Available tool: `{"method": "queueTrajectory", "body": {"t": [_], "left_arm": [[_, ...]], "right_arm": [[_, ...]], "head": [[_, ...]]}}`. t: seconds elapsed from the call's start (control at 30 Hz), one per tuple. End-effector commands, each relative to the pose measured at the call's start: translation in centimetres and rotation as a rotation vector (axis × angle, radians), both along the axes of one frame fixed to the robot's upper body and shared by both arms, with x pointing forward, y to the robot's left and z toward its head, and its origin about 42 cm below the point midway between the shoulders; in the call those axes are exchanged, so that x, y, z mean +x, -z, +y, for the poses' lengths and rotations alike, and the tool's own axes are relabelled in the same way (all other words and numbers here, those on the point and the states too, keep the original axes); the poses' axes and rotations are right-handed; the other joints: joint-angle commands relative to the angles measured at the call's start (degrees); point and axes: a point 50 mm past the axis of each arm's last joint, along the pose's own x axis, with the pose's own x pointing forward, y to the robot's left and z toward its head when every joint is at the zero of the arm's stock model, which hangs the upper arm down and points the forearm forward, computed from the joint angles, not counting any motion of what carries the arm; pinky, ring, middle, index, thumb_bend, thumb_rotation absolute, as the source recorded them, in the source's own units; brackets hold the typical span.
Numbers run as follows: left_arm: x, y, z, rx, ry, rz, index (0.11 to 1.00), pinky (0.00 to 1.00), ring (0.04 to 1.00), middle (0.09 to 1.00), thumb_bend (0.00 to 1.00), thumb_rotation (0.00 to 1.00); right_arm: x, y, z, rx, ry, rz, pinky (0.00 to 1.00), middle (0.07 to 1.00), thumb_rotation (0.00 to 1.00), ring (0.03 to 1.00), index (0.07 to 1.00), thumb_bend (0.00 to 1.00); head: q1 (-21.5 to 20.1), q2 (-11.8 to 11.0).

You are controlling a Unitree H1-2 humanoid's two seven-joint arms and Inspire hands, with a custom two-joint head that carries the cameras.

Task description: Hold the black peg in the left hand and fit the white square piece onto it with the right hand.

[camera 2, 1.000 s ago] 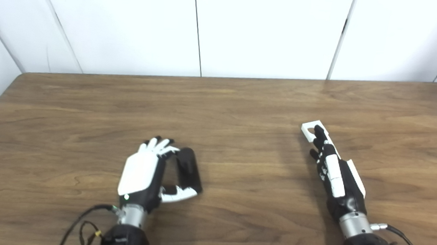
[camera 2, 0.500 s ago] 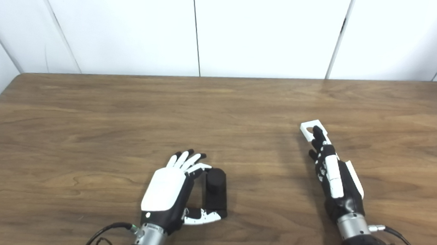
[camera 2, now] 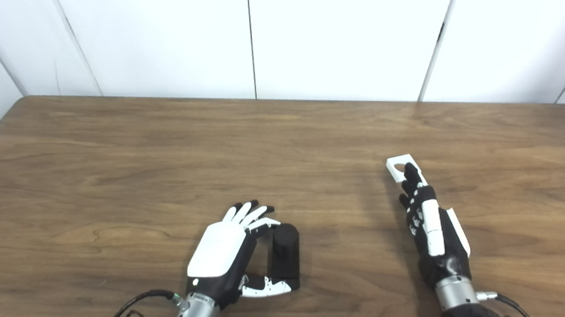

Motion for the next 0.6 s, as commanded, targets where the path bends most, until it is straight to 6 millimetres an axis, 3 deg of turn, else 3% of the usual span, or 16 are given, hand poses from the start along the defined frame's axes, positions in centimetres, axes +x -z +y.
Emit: {"method": "queueTrajectory", "body": {"t": [0.0, 0.07, 0.1, 0.27, 0.43, 0.57], "left_arm": [[-1.2, 0.7, -0.1, 0.011, 0.036, 0.056, 0.662, 0.99, 0.972, 0.901, 0.77, 0.28], [-1.2, 0.8, -0.1, 0.013, 0.038, 0.063, 0.660, 0.98, 0.967, 0.898, 0.76, 0.28], [-1.2, 0.8, -0.1, 0.014, 0.039, 0.066, 0.662, 0.98, 0.969, 0.900, 0.76, 0.28], [-1.3, 0.8, -0.3, 0.014, 0.047, 0.084, 0.667, 0.98, 0.970, 0.901, 0.75, 0.29], [-1.3, 0.9, -0.6, 0.019, 0.049, 0.096, 0.669, 0.98, 0.974, 0.903, 0.74, 0.30], [-1.1, 1.0, -0.8, 0.010, 0.049, 0.094, 0.666, 0.98, 0.972, 0.903, 0.75, 0.30]], "right_arm": [[2.2, -4.3, -1.4, -0.171, 0.065, -0.132, 0.92, 0.944, 0.67, 0.950, 0.865, 0.74], [3.5, -6.3, -2.2, -0.277, 0.085, -0.191, 0.97, 0.940, 0.58, 0.986, 0.843, 0.77], [3.9, -7.0, -2.5, -0.305, 0.089, -0.212, 0.95, 0.931, 0.55, 0.969, 0.833, 0.78], [6.3, -11.6, -3.9, -0.493, 0.102, -0.270, 0.92, 0.929, 0.52, 0.951, 0.812, 0.79], [7.6, -13.9, -5.2, -0.608, 0.098, -0.286, 0.95, 0.930, 0.52, 0.959, 0.815, 0.79], [8.8, -15.3, -6.2, -0.764, 0.100, -0.306, 0.96, 0.926, 0.51, 0.971, 0.814, 0.84]], "head": [[-0.5, 0.4], [-0.7, 0.5], [-0.7, 0.5], [-0.7, 1.0], [-1.4, 0.6], [-1.9, 0.3]]}}
